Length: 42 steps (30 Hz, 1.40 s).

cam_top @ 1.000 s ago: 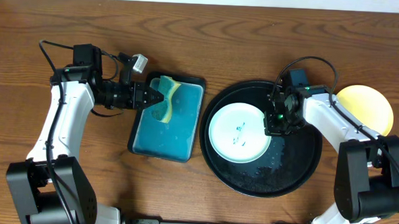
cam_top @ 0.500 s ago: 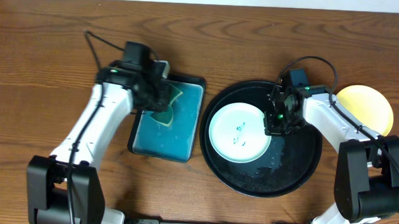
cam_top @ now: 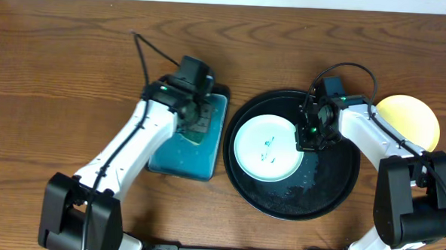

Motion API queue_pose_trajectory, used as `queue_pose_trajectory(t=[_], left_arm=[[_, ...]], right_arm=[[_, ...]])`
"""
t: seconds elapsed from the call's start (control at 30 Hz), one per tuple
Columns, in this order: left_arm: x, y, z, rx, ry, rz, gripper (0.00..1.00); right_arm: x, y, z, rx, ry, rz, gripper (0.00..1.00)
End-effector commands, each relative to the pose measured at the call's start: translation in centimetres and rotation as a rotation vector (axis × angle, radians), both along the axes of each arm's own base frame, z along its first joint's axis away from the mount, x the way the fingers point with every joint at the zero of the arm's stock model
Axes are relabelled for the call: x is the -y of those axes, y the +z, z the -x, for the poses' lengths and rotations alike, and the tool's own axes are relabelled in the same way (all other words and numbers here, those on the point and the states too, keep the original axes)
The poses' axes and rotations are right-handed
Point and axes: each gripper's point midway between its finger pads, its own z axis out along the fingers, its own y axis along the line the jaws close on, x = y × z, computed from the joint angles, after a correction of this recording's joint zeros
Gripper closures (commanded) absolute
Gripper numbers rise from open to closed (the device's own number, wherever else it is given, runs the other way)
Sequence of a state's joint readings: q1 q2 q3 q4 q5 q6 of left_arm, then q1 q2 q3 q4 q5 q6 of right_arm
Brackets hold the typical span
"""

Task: Clean dirty plates on tray and stack at the side
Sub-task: 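Scrub the tilted mint plate with the sponge in the left gripper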

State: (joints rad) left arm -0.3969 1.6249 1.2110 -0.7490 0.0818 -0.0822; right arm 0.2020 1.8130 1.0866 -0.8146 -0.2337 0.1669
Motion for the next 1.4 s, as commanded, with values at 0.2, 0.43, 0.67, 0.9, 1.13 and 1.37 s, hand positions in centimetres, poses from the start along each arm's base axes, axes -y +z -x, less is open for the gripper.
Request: queue_pose_trajectory(t=[0.2, 0.43, 0.67, 0.9, 1.13, 1.37], left_arm=[[10.5, 2.6, -0.6, 0.096, 0.038, 0.233, 0.93], [16.1, -1.3, 1.8, -0.004, -0.002, 0.282, 0.92], [18.7, -4.7, 3.9, -0.099, -0.017, 0.288, 0.93], [18.0, -7.6, 4.3, -0.150, 0.021, 0.229, 0.92], [11.8, -9.1, 2.4, -0.064, 0.140, -0.034, 0.93], [9.8, -8.1, 1.4, -0.099, 0.137, -0.014, 0.93]], right_arm=[[-0.8, -0.2, 0.6, -0.020, 0.006, -0.006, 0.99], [-1.1, -0.2, 0.7, -0.018, 0.017, -0.002, 0.99], [-1.1, -0.2, 0.6, -0.016, 0.018, 0.002, 0.99], [-1.0, -0.3, 0.7, -0.017, 0.019, 0.006, 0.99], [-1.0, -0.3, 0.8, -0.020, 0.019, 0.006, 0.99], [-1.0, -0.3, 0.8, -0.022, 0.019, 0.007, 0.99]])
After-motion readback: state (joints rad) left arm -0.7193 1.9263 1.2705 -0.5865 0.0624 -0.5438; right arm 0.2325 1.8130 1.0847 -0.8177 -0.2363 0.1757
